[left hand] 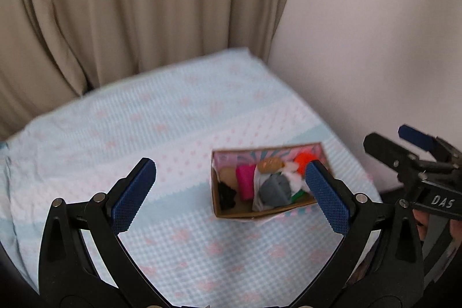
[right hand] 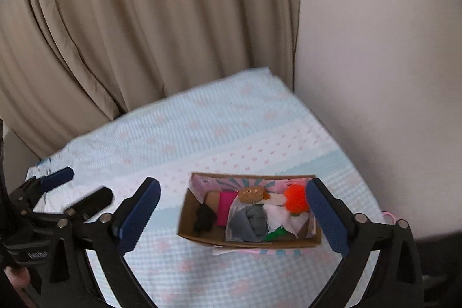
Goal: Organize soft objects
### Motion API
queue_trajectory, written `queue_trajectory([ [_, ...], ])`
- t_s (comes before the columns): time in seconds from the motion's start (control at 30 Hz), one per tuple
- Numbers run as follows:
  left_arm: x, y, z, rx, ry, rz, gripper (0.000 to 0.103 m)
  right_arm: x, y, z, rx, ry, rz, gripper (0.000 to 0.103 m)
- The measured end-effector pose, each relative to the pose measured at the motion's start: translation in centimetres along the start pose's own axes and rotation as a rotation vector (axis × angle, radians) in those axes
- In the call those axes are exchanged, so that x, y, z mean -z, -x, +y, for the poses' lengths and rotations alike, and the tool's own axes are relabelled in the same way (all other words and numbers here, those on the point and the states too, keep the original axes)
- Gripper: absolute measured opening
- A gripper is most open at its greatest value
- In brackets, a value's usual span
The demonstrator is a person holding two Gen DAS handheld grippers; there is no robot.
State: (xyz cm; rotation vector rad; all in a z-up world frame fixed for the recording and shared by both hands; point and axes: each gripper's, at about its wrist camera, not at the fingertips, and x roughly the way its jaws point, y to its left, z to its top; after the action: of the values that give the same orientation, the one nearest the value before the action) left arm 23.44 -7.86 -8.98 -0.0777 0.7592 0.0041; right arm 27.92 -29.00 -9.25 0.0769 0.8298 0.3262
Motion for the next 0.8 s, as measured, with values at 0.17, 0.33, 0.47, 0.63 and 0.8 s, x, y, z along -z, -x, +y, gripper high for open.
queue_trajectory([
  [0.17,-0.2,7.7,1.0,-0.016,-0.026,-0.132,0.103,0.6,7.7,2.3,0.063,0.010,-0.113,0.101],
  [0.33,0.9,11.9,2.2,0.010,0.006,-0.191,0.103,1.6,12.2,3.6,0.116,0.035,-0.192,0.101],
  [0.47,2.2,13.8,2.5,0.012,0.009,-0.231,0.103,2.6,14.3,4.6,0.131,0.055,-0.225,0.101],
  [0.63,3.7,15.9,2.0,0.012,-0.017,-0.293,0.103,3.6,16.3,5.8,0.135,0.060,-0.271,0.101],
  [0.8,4.4,17.6,1.7,0.004,-0.031,-0.341,0.103,4.5,17.4,6.2,0.141,0.028,-0.296,0.101],
])
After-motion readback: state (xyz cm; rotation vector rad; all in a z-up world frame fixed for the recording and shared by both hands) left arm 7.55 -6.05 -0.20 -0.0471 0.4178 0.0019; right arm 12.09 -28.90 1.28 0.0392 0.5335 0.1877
